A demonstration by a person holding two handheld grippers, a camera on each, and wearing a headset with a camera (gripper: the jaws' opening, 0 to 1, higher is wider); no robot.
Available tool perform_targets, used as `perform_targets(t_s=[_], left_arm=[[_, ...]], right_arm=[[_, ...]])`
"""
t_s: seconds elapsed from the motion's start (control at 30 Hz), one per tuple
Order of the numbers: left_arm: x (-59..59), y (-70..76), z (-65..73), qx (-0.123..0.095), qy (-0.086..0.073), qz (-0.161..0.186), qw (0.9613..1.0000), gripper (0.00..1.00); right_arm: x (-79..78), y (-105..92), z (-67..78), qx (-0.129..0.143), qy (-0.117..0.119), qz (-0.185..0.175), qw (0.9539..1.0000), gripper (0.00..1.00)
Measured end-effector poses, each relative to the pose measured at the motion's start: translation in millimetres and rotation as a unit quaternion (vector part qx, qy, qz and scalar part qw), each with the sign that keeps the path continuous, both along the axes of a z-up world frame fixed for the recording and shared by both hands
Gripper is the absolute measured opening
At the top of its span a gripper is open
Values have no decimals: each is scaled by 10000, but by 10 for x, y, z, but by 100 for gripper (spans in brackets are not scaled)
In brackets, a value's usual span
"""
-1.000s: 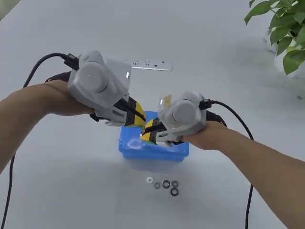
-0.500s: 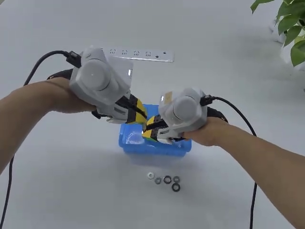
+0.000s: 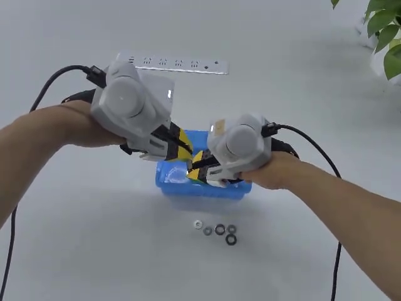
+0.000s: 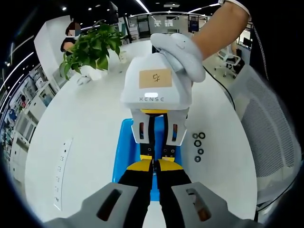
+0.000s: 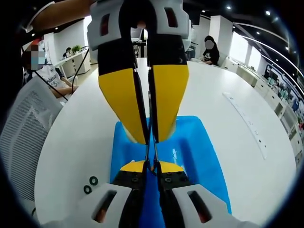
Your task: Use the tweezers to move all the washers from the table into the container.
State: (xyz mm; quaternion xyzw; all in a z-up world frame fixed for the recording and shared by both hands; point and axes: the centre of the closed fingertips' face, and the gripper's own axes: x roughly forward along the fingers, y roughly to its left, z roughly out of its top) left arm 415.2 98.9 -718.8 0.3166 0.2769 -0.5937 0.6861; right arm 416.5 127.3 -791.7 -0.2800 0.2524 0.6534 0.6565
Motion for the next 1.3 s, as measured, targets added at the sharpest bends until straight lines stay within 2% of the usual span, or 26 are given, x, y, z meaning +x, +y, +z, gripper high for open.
perform_targets(t_s=[0.63, 1.0, 1.3], left_arm=[[-22, 4, 80, -9, -59, 24, 10000, 7], [-44, -19, 235, -22, -177, 21, 9998, 7], [-116, -52, 407, -18, -279, -10, 9996, 7]], right_arm=[[-13, -1, 74, 3, -100, 39, 9999, 11], [-19, -32, 247, 41, -257, 16, 9997, 11], [-74, -55, 412, 113, -376, -44, 9992, 11]])
